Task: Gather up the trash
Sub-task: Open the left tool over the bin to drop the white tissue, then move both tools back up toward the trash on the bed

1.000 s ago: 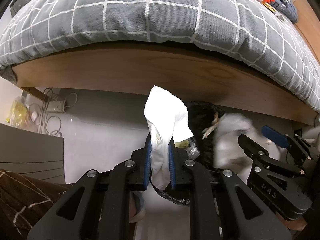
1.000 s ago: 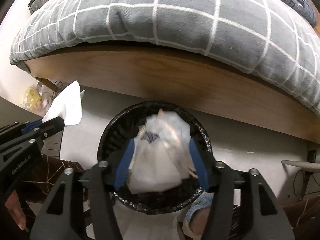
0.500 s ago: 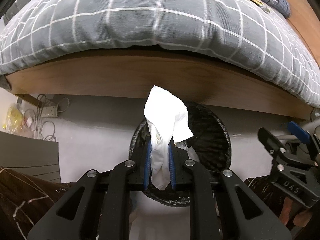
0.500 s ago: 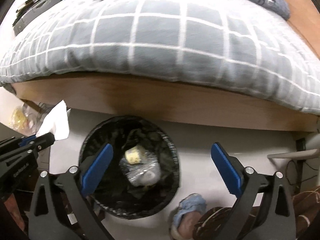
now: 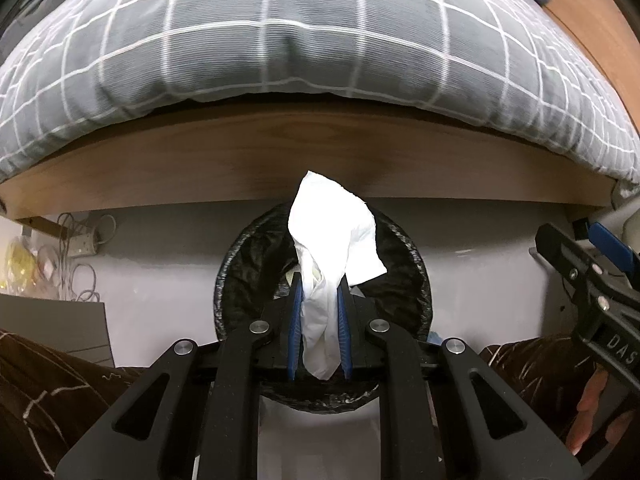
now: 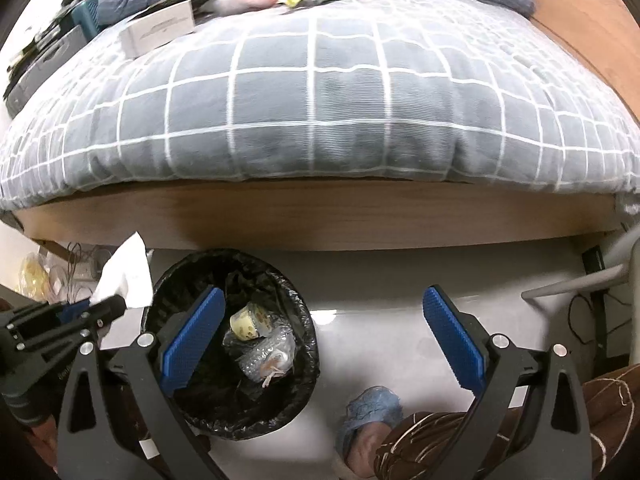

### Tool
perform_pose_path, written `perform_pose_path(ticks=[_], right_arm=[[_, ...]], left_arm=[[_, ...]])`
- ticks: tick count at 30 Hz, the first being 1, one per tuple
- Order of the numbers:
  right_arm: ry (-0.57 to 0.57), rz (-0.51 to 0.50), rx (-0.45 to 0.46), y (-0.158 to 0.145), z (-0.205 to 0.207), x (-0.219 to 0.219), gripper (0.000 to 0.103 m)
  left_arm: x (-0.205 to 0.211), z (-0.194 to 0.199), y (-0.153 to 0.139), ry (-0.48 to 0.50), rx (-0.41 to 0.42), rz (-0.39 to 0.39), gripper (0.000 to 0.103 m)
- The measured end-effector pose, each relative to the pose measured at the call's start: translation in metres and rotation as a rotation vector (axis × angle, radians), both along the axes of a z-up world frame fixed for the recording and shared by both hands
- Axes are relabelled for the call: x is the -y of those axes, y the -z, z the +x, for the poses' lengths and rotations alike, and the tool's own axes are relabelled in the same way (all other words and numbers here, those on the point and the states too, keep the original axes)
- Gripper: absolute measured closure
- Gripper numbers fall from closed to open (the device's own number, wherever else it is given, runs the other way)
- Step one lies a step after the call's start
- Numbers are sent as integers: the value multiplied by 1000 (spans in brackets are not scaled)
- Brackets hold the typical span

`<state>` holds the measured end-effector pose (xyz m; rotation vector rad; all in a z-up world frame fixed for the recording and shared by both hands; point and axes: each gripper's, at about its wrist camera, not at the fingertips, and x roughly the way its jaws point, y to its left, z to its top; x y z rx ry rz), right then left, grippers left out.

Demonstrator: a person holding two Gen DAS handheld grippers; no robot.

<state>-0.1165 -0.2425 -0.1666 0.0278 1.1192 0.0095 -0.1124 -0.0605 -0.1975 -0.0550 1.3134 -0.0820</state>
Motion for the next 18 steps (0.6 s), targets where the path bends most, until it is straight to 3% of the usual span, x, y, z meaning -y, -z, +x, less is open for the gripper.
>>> perform_pose_path(ticks=[10,18], right_arm=[[-13,3,19,-12,4,-5,8],[-16,-3,33,-19,5,-9,8]], left_arm=[[2,-4,-2,17,17,7,82],[4,-8,-27,17,79,6,50]])
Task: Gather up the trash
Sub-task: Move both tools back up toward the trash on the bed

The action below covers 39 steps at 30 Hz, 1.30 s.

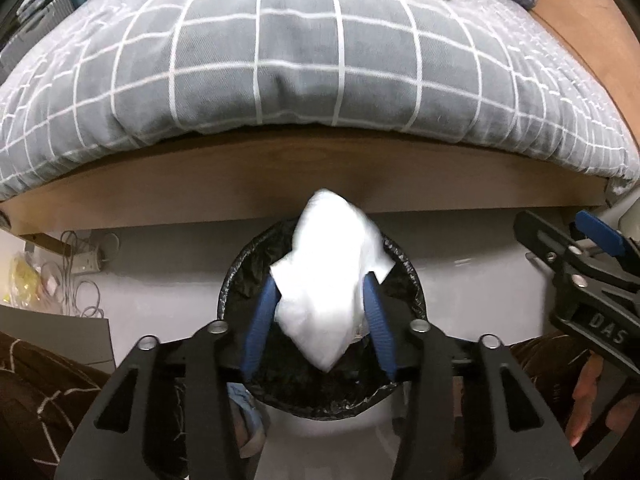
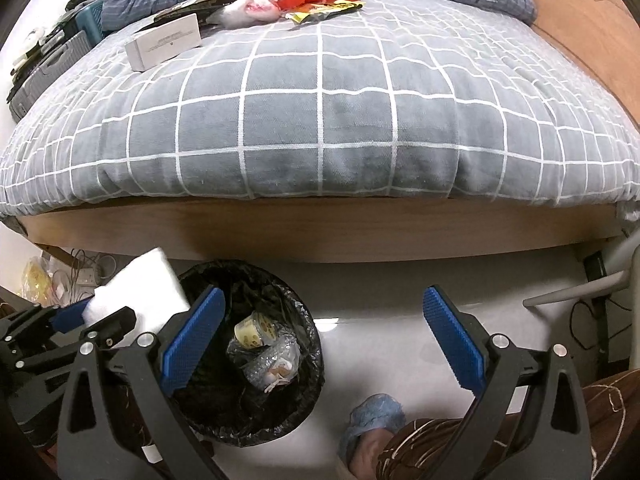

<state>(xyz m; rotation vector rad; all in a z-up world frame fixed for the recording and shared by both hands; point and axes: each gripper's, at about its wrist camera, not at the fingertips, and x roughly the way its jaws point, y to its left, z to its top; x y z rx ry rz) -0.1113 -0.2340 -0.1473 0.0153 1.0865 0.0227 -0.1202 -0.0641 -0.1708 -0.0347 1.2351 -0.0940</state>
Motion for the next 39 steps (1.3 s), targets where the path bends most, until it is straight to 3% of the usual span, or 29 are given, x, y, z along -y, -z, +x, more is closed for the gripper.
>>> perform_pose_path(ticks=[11,17,30,39], right_arm=[[2,-3,43,-10,-1,-1,8],[-2,0,108,-32,2,0,8],[-33,-13,268,-95,18,2,8],[-52,-36,360,-143,57,0,8]], left_arm=[[-5,-6,-29,-30,68,-14,23],[-13,0,-55,-34,155,-12,8],[-30,33,-113,-60,259,-8,6],[-42,70,-154,-63,315,16,6]])
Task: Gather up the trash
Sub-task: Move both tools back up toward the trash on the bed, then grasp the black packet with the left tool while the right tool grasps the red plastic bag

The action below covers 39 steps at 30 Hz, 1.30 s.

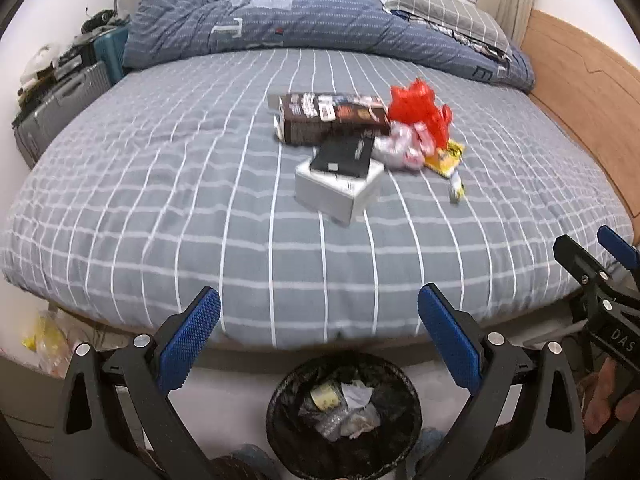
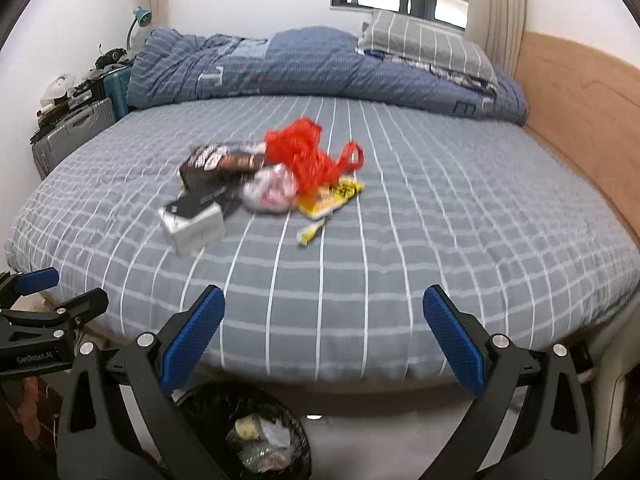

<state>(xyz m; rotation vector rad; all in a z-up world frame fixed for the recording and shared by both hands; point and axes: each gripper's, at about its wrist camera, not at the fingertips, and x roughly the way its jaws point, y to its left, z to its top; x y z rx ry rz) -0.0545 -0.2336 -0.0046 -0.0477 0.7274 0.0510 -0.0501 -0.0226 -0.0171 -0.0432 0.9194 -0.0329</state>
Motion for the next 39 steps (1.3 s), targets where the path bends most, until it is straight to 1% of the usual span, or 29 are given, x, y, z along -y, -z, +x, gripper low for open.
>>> perform_pose_path(ticks=[6,10,15,22,26,30,33,36,38,39], right_arm=[[9,-8,12,-9,32,6,8],[19,-16,7,-6,56,15,8],[40,-2,-17,4,91,28,8],[18,-21,-23,16,136,17,8],[-5,-16,-22,22,169,5,8],[-35,-13,-13,23,199,-7,8],[-47,8,-6,22,219,-11,8],[-57,23,-7,24,236,-13,11],[-63,28,-24,30,245,-13,14],[-68,39,-37,34,251,-14,14]], left_arm=[[1,33,-14,6,21,9,6],[4,59,-16,8,19,11,6],[7,88,-12,12,9,13,6],[12,133,4,17,-10,-8,6],[20,157,15,37,-18,16,6],[22,181,26,52,-35,14,7],[27,195,34,77,-46,43,7],[31,207,40,101,-61,48,7],[35,214,46,114,-77,57,9],[37,218,52,122,-97,64,13]])
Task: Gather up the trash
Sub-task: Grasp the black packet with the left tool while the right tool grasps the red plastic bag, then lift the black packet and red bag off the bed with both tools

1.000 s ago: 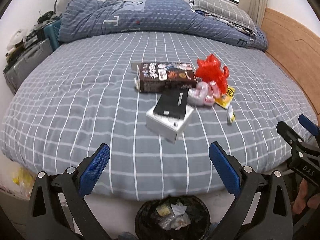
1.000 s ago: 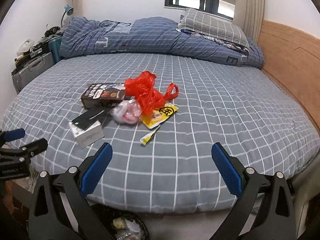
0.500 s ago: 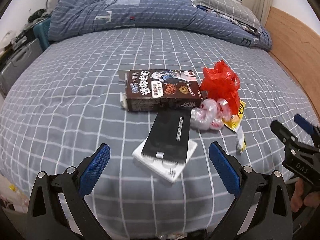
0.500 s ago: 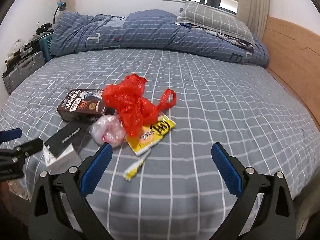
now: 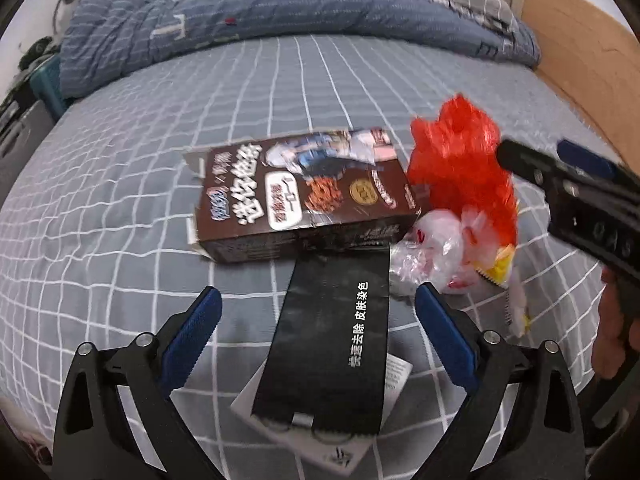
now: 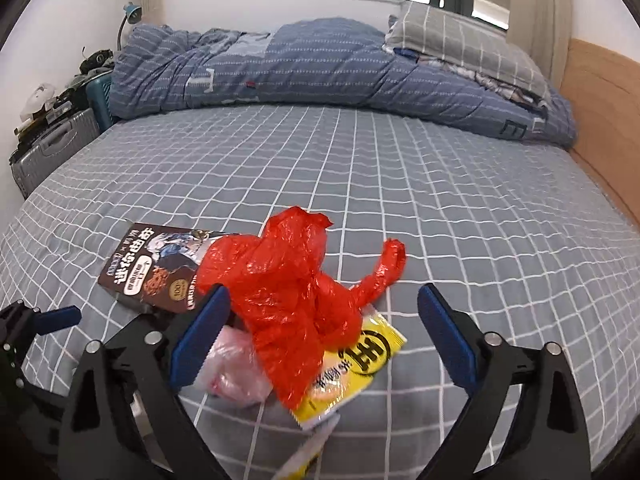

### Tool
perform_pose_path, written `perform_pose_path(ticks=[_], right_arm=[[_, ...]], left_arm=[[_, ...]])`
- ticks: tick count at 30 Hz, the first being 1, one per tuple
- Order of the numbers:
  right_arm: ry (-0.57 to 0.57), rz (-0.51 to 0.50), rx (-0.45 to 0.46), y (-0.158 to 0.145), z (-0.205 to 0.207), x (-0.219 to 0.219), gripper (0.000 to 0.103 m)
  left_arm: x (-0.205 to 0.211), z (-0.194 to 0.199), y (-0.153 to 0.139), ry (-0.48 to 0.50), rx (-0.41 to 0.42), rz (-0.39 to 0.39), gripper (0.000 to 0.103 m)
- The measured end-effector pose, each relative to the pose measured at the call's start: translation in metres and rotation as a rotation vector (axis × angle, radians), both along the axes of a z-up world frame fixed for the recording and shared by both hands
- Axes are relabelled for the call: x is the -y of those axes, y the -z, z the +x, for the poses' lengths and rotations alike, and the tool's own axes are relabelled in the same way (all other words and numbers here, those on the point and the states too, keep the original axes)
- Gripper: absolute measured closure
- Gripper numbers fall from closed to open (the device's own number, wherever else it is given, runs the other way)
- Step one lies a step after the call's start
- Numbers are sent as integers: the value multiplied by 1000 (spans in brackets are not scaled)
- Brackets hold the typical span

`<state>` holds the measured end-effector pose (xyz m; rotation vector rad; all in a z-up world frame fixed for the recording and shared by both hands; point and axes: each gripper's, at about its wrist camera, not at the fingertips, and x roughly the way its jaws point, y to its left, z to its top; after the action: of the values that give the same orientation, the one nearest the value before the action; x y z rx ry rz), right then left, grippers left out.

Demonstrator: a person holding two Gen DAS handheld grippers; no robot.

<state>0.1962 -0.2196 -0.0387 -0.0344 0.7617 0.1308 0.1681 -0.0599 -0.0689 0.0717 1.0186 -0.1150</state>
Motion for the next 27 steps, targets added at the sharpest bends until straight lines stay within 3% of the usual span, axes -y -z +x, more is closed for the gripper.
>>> perform_pose_path(ticks=[3,7,11,19,27], right_arm=[[-16,6,-31,10,10,-4,16],[-25,33,-70,22,22,-5,26],[-37,58,-98,31,28,-7,37],[-63,68,-158,47,34,-12,80],[-70,77,-98,31,27,-6,84]], left_arm=[[3,7,10,12,-38,-4,19],[-1,12,20,5,-68,-17,26],[-6,16,28,0,-93,-37,43],[-13,14,28,-25,-70,-51,52],[-19,14,20,-38,-48,-50,54]])
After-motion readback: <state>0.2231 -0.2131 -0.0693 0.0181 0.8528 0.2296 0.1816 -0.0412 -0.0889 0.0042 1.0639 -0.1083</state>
